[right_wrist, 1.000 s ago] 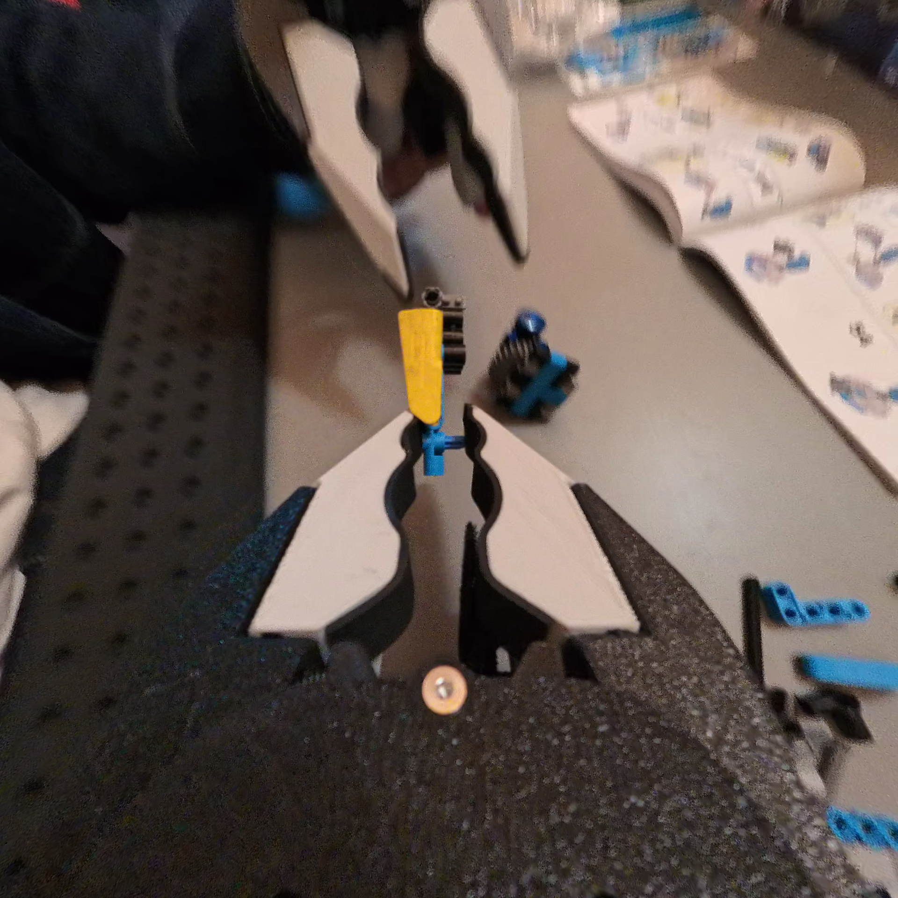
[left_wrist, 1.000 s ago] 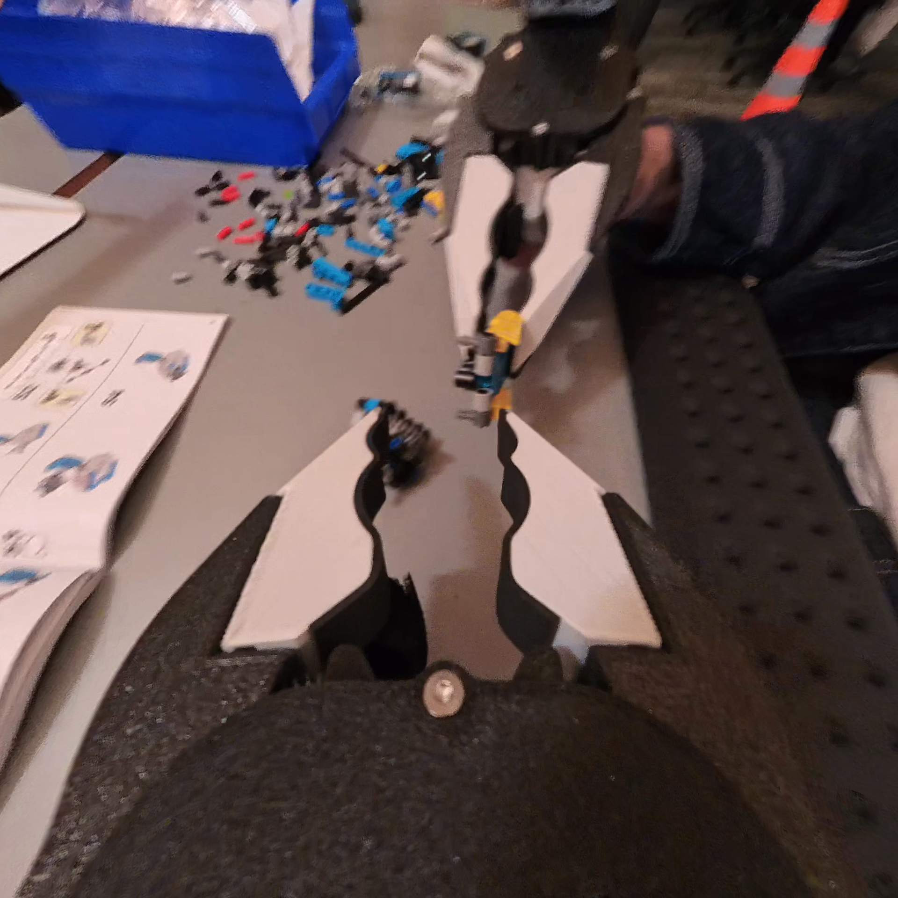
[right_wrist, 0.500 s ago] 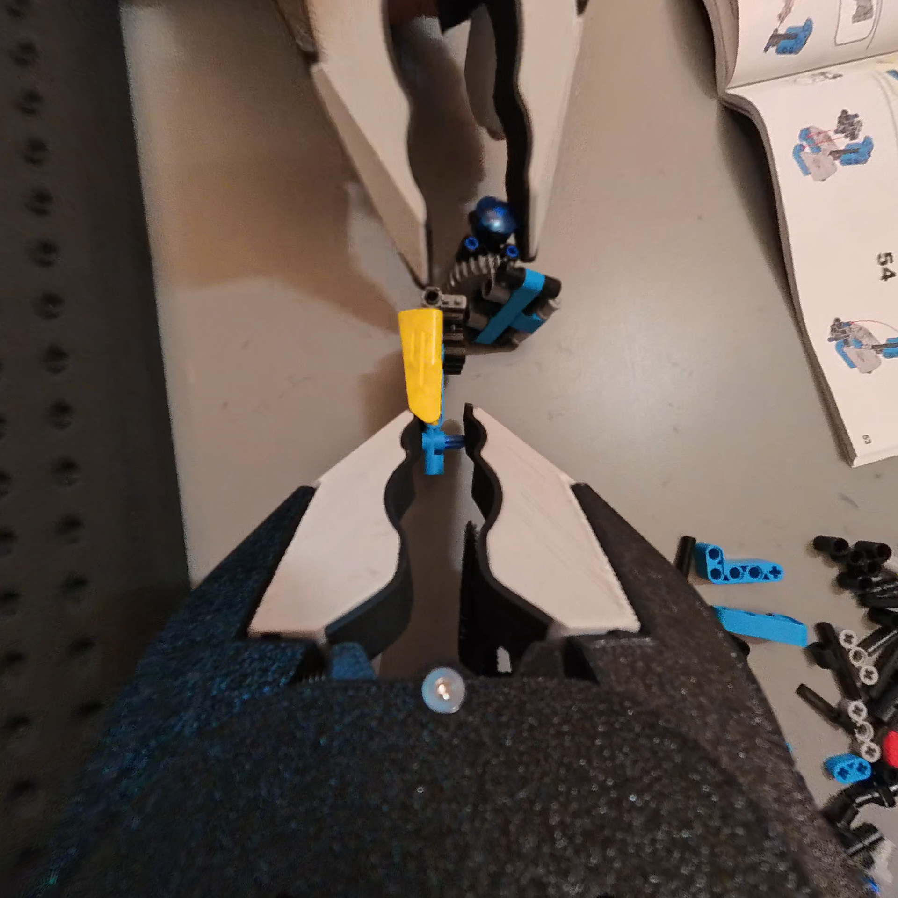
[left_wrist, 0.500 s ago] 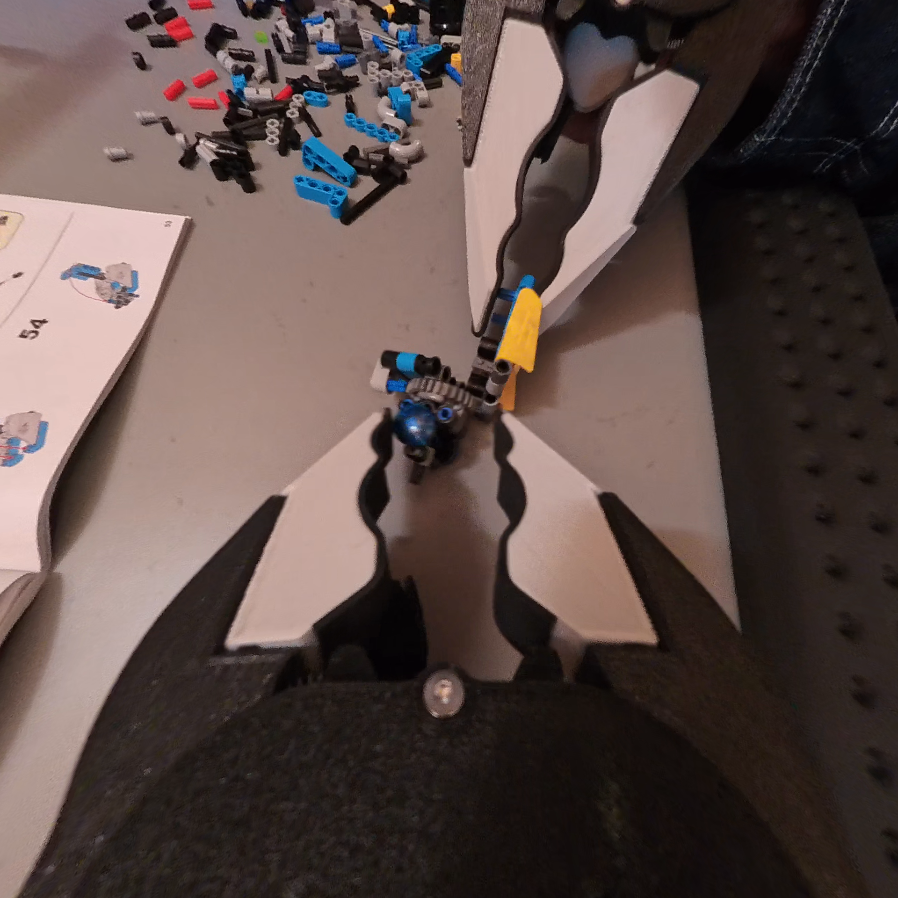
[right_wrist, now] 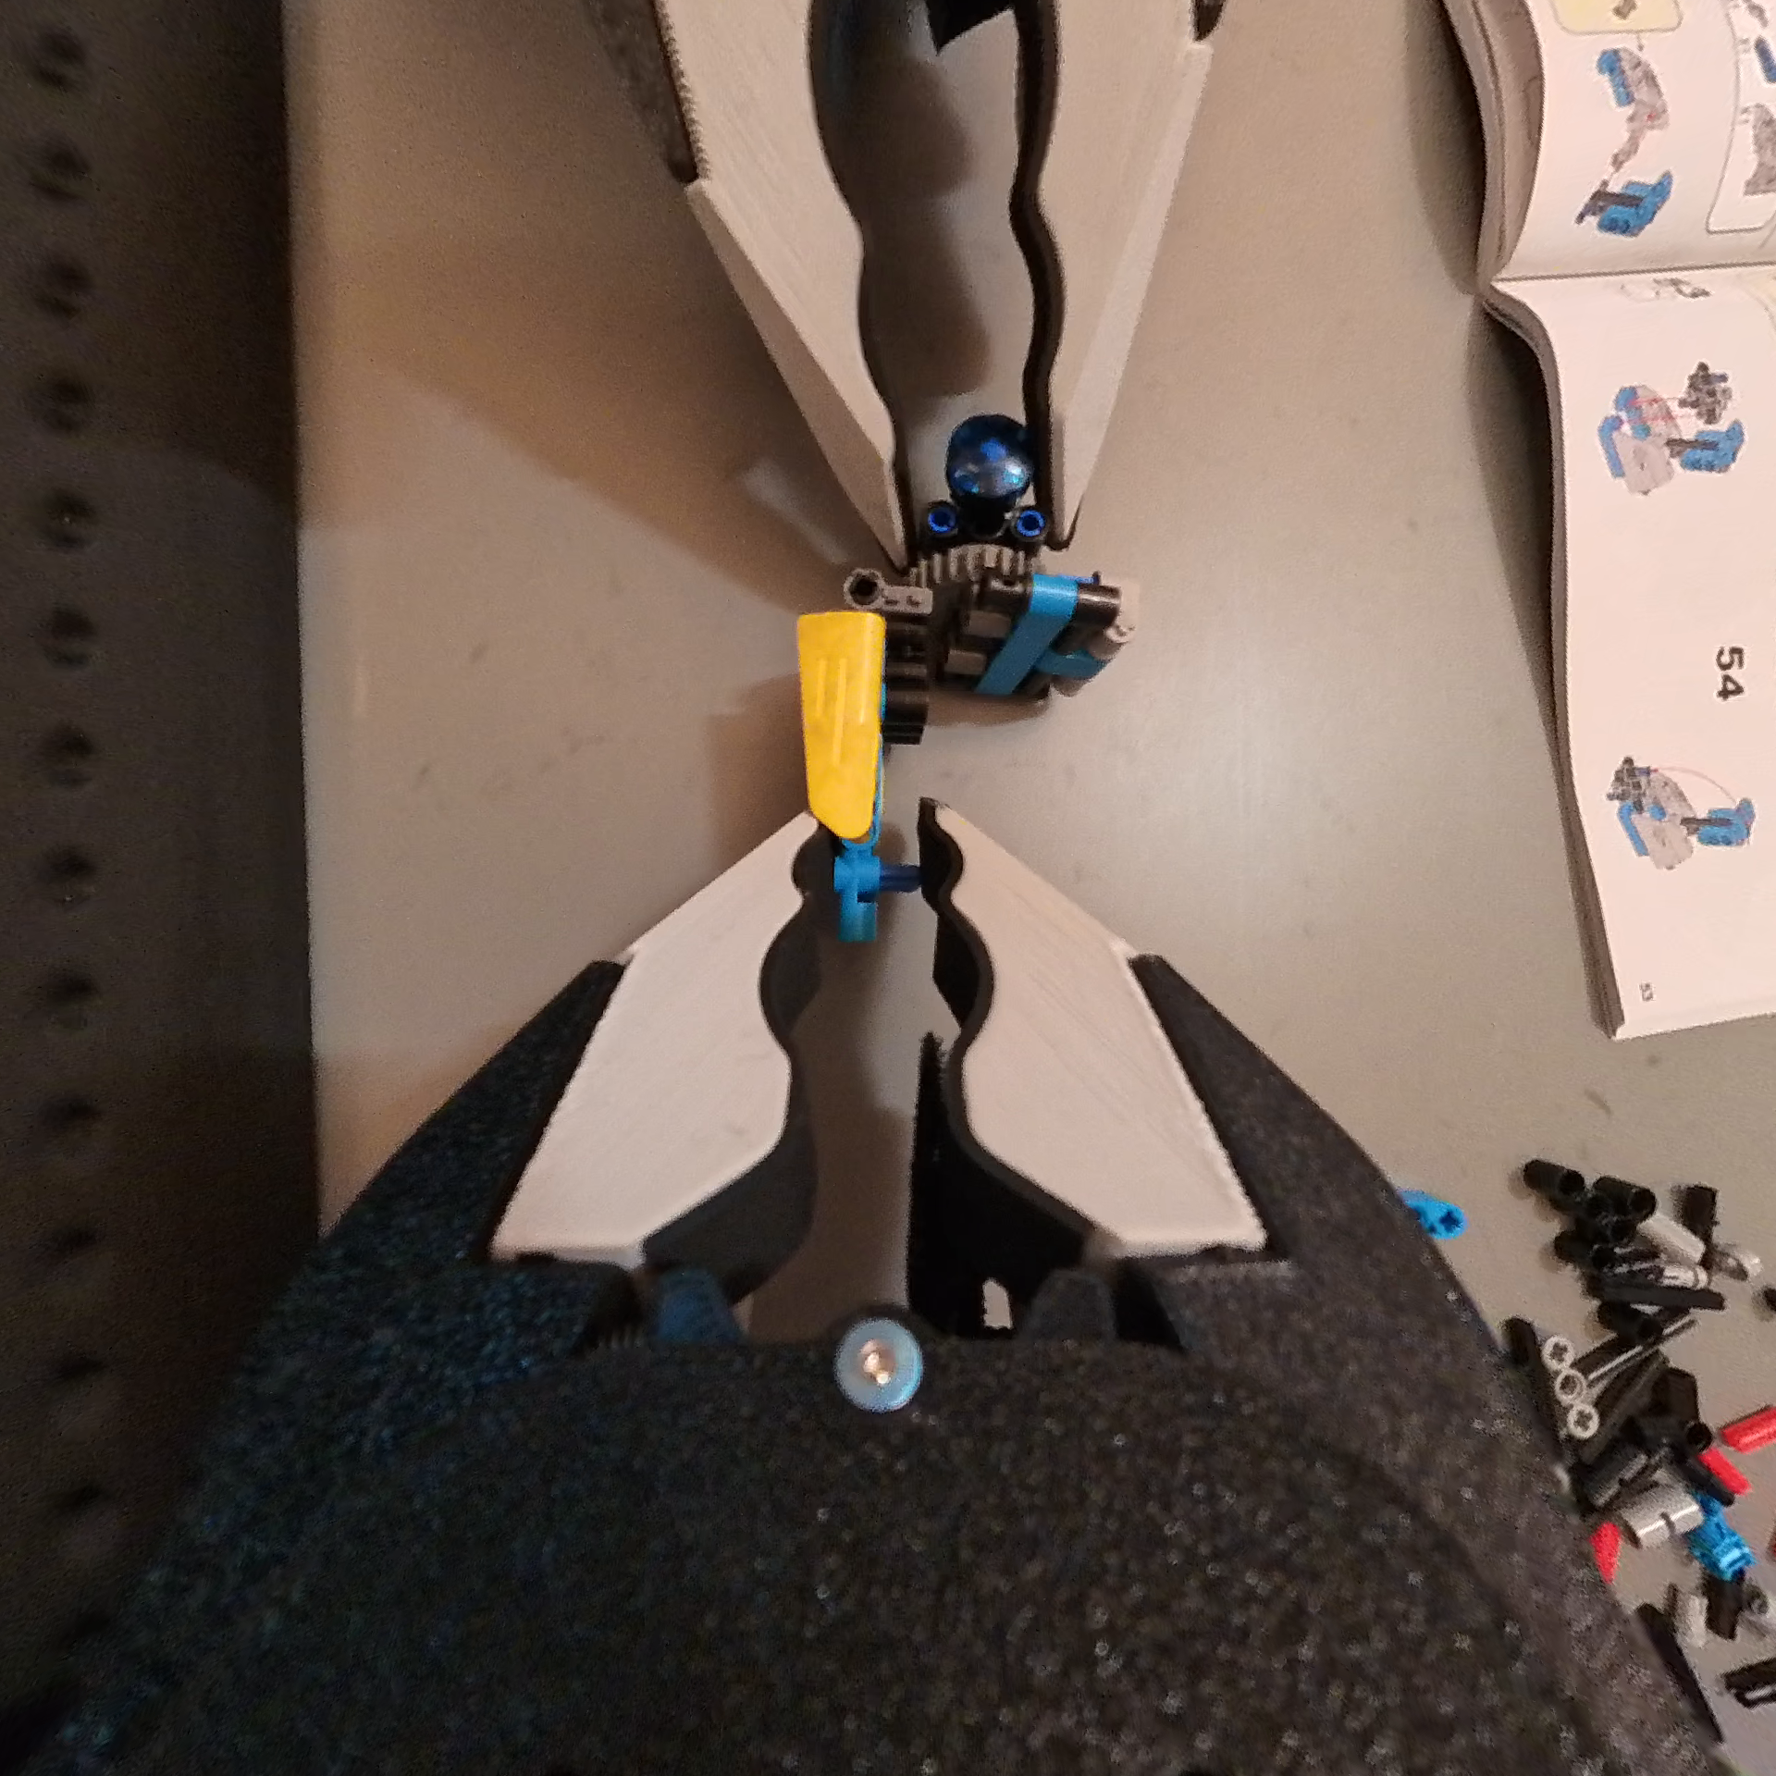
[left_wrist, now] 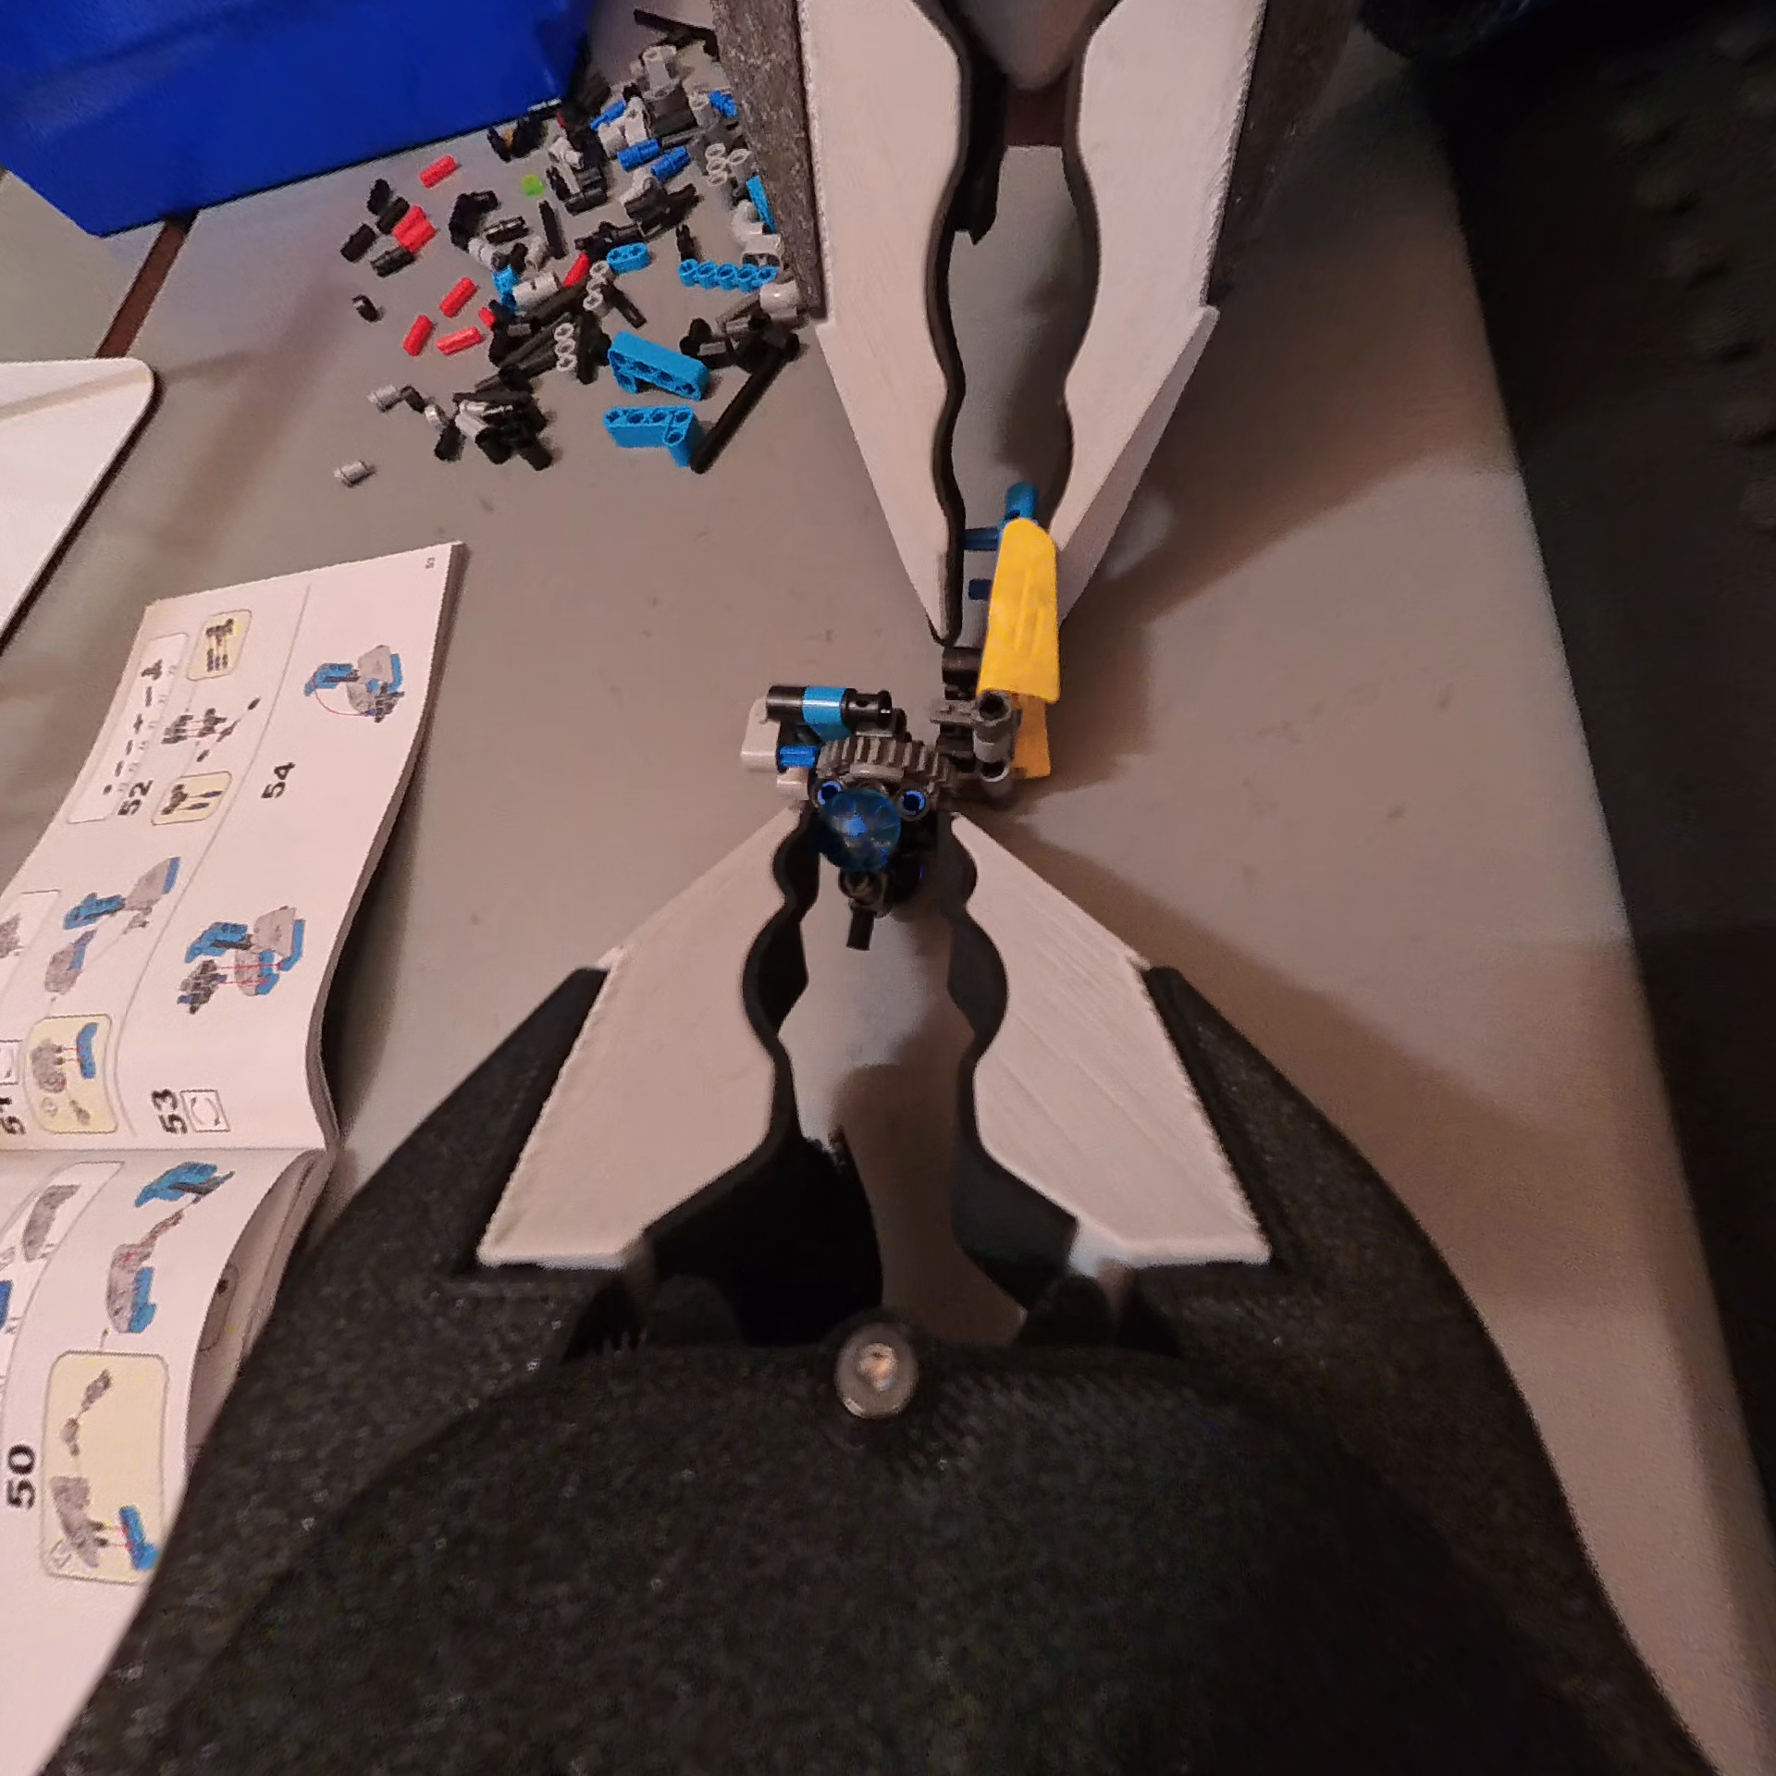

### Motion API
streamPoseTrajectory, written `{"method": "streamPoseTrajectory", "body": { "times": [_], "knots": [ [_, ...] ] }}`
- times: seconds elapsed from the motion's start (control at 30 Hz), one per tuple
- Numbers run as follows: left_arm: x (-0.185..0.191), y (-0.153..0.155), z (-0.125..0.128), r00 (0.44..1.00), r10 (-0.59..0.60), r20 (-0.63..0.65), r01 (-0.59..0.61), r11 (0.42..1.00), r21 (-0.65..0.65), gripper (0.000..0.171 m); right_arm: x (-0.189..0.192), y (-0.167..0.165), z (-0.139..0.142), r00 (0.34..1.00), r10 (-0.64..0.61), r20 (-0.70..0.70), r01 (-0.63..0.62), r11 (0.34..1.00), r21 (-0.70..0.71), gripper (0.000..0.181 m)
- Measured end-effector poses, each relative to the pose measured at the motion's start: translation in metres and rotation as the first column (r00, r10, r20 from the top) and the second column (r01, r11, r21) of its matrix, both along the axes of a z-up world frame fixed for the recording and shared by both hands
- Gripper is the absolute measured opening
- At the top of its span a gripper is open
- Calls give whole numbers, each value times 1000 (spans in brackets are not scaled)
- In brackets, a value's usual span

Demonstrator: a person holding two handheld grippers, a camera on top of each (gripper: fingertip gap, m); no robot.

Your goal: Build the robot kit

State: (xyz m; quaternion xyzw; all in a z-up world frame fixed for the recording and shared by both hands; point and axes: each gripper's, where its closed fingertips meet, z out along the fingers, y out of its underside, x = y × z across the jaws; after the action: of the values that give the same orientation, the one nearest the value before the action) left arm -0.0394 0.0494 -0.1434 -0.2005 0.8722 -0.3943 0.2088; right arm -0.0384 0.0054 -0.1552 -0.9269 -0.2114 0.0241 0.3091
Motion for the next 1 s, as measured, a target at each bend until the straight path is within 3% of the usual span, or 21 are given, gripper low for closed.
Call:
{"method": "streamPoseTrajectory", "body": {
  "times": [0.13,0.5,0.73,0.87,0.97,1.0],
  "knots": [
    [0,1,0,1000,10,3,-10,1000,20,24,2,-4,-3,1000,8,14,-7,999,-49,17],
    [-5,-3,-2,1000,2,18,-3,999,48,23,4,0,-2,998,62,-12,-62,998,-16,17],
    [-4,0,-2,1000,12,-7,-12,1000,22,23,4,1,3,1000,-2,-23,2,1000,9,49],
    [-4,1,-2,1000,15,-11,-14,1000,22,23,-11,20,18,997,-21,-69,29,992,120,50],
    [-4,1,-2,1000,15,-12,-15,1000,19,23,-9,28,13,999,-50,-10,51,990,134,49],
    [-4,0,-2,1000,16,-13,-16,1000,18,23,-5,31,13,997,-76,-2,75,986,148,58]
  ]
}}
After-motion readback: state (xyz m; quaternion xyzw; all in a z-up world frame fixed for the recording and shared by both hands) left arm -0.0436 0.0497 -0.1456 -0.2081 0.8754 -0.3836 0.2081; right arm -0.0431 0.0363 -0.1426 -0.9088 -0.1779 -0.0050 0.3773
